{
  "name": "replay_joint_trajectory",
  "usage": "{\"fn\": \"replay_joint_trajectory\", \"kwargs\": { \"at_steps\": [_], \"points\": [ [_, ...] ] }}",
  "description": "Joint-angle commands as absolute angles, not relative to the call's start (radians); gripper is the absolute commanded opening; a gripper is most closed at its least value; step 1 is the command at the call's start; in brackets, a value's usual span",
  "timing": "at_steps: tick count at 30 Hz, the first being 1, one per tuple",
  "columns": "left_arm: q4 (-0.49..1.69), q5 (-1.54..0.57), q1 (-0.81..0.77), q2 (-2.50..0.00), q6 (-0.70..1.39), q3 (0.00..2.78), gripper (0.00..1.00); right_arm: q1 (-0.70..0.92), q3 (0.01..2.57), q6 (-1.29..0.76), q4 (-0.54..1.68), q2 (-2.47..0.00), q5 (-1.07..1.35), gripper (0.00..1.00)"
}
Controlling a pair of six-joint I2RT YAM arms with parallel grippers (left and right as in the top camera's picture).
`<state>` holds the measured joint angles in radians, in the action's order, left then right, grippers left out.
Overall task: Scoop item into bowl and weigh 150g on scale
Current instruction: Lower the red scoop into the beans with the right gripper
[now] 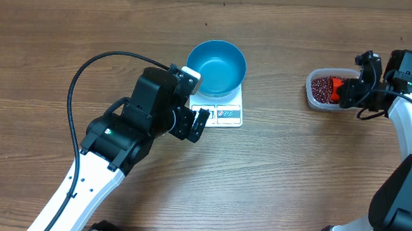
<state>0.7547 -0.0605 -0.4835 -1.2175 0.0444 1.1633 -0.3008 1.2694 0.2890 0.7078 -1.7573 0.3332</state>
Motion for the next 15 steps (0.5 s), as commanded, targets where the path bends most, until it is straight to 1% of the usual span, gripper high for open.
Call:
{"fn": "replay_joint_trajectory", "kwargs": {
  "at_steps": [1,7,15],
  "points": [
    [0.751,-0.068,-0.478,-1.222,0.022,1.153,1.00,-0.302,1.262,0.293,0.716,-1.790,0.336,0.04],
    [0.751,-0.068,-0.478,-1.222,0.022,1.153,0.99,-0.302,1.262,0.293,0.716,-1.790,0.355,0.04],
    [0.751,-0.068,-0.478,-1.222,0.022,1.153,1.00,-0.333,1.262,0.293,0.715,-1.790,0.456,0.04]
  ]
}}
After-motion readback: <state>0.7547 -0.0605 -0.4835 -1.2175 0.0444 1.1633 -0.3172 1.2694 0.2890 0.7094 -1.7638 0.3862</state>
